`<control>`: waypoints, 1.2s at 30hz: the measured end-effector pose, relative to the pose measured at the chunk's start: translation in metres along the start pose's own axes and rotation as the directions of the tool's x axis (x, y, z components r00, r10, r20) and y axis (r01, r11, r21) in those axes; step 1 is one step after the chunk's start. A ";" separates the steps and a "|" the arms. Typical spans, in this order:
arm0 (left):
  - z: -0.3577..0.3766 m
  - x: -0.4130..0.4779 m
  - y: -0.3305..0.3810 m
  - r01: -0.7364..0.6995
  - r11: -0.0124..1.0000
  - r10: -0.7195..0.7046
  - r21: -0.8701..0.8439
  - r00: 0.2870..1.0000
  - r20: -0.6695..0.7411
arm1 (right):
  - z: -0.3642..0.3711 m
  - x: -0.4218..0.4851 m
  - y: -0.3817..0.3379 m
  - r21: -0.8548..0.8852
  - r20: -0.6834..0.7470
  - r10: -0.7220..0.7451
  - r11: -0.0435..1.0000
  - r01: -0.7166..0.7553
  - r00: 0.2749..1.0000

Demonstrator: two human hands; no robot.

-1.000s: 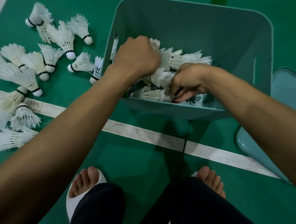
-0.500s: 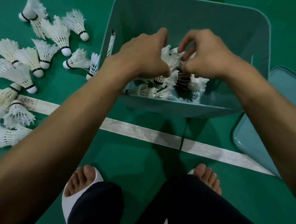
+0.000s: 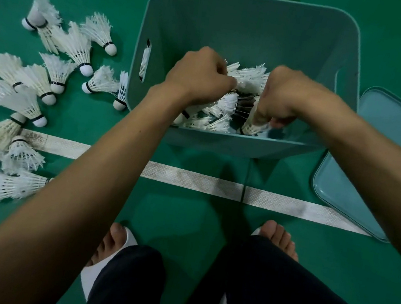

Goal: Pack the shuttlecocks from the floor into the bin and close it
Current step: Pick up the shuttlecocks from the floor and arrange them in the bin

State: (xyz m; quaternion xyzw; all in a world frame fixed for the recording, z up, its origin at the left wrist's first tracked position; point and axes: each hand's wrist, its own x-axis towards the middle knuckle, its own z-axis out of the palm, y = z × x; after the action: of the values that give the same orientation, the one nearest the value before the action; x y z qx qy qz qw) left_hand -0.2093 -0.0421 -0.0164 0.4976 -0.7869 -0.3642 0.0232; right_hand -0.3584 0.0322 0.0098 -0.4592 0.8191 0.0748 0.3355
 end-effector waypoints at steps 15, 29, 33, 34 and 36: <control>-0.002 0.003 -0.018 0.187 0.971 -0.198 -0.146 0.978 -0.062 | 0.044 0.036 -0.007 0.383 0.409 0.096 0.884 -0.267 0.907; 0.017 0.001 0.006 0.216 0.905 -0.205 -0.368 0.976 0.067 | -0.004 0.012 0.000 0.475 -0.027 -0.206 0.858 0.194 0.978; 0.016 0.002 0.019 0.180 0.875 -0.194 -0.449 0.981 0.016 | -0.006 -0.011 -0.002 0.437 -0.058 -0.494 0.769 0.467 0.867; 0.015 0.002 0.022 0.195 0.861 -0.209 -0.469 0.978 0.023 | -0.006 -0.014 -0.002 0.420 -0.009 -0.519 0.773 0.474 0.855; 0.015 0.004 0.025 0.239 0.848 -0.242 -0.474 0.969 0.056 | -0.003 -0.016 -0.001 0.456 0.053 -0.512 0.776 0.435 0.857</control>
State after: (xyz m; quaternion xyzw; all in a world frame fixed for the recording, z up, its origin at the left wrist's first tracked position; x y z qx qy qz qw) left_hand -0.2367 -0.0312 -0.0145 0.5719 -0.6045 -0.5451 0.1016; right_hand -0.3538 0.0418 0.0224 -0.5574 0.6399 -0.1540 0.5061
